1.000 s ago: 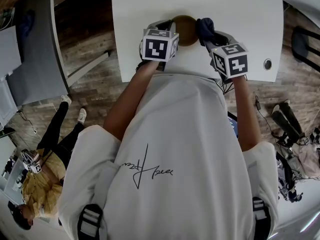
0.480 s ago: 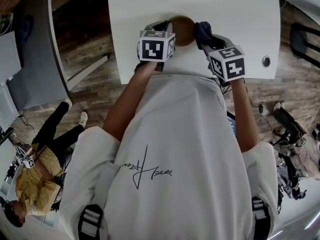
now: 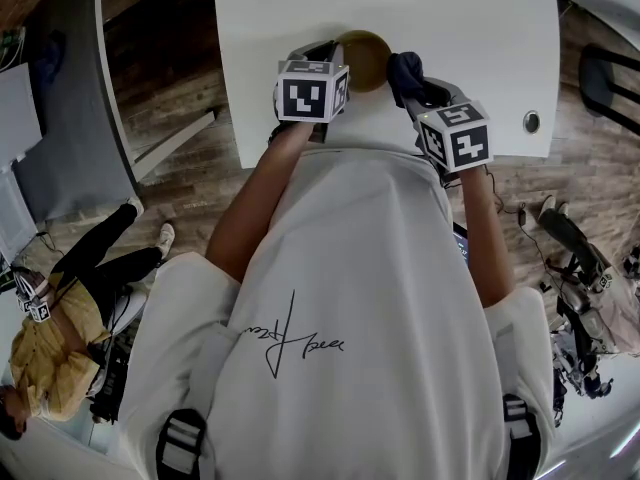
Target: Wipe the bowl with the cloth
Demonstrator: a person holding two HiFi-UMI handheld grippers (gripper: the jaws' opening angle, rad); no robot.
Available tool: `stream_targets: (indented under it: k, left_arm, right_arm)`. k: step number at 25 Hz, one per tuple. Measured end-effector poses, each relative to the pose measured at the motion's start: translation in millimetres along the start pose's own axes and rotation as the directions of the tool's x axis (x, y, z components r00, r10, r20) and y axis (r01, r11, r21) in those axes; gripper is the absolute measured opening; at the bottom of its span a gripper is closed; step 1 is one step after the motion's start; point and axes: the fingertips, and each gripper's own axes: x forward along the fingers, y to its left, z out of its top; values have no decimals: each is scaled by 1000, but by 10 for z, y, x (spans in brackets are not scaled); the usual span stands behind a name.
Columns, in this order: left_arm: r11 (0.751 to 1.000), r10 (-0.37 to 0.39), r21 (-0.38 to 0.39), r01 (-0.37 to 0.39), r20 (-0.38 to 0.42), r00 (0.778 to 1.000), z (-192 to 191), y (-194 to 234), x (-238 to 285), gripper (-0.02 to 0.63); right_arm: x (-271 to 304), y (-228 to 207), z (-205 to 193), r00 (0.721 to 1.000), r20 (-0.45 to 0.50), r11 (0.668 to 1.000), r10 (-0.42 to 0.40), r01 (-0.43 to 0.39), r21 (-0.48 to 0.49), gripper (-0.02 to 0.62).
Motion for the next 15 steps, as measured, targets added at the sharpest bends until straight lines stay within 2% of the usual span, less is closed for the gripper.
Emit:
stream_targets:
  k: [9, 15]
  left_arm:
    - [1000, 2, -9, -2, 6, 1000, -56, -19, -45, 12]
    - [1000, 1, -4, -1, 17, 1000, -45, -58, -72, 12]
  right_arm:
    - [-50, 97, -127, 1000, -8, 1000, 10, -10, 19, 83]
    - [-113, 161, -171, 1000, -22, 1000, -5, 4, -23, 83]
